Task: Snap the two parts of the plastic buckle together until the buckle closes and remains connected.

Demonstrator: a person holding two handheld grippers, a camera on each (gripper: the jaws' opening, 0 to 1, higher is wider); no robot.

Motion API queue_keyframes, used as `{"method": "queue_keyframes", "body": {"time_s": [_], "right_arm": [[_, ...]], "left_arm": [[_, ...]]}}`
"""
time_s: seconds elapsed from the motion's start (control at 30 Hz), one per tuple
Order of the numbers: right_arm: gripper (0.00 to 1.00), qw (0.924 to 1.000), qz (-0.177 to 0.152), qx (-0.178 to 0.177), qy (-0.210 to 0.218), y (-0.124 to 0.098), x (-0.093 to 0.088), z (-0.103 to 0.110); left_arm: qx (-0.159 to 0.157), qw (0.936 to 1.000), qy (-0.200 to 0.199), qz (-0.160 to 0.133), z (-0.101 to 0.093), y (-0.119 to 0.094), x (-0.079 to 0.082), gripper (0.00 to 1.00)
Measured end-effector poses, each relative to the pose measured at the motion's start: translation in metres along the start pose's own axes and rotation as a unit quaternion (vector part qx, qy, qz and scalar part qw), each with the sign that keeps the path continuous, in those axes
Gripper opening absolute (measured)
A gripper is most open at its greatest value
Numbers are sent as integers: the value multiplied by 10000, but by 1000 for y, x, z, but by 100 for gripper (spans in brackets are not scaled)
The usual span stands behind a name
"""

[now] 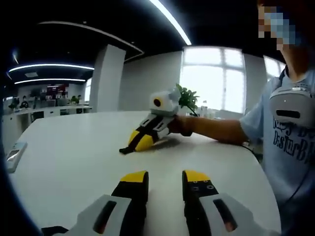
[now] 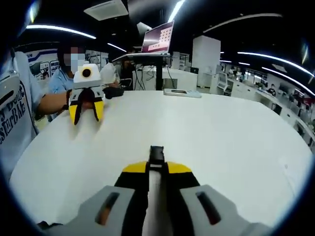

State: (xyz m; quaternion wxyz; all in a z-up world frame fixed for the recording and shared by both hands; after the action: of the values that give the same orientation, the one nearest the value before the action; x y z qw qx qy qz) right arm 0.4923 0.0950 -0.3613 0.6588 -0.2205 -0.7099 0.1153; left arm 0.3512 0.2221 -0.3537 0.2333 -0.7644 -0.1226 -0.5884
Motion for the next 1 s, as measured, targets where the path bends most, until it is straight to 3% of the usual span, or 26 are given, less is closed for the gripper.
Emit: {"method": "queue_keyframes", "body": {"time_s": [0.53, 1.0], "right_arm": [[12, 9988, -31, -477, 104, -6, -5, -9], [13, 9975, -72, -635, 289, -4, -5, -17]], "left_arm": [[12, 10000, 32, 58, 0, 0, -2, 27], [50, 10000, 34, 65, 1, -1, -2, 27]]}}
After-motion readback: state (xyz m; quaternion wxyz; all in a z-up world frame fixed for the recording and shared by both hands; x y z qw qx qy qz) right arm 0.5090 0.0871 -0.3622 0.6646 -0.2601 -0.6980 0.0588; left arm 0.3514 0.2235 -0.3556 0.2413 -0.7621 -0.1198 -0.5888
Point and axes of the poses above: the point that each gripper's makers call its tool centre point, and the gripper's own axes: y roughly forward along the fingers, z roughly to its left, x roughly out of its top, the point moved 3 cm from there along -y, roughly backward along the fingers, and after that the axes turned 2 degrees about -y, right-handed, at the moved point
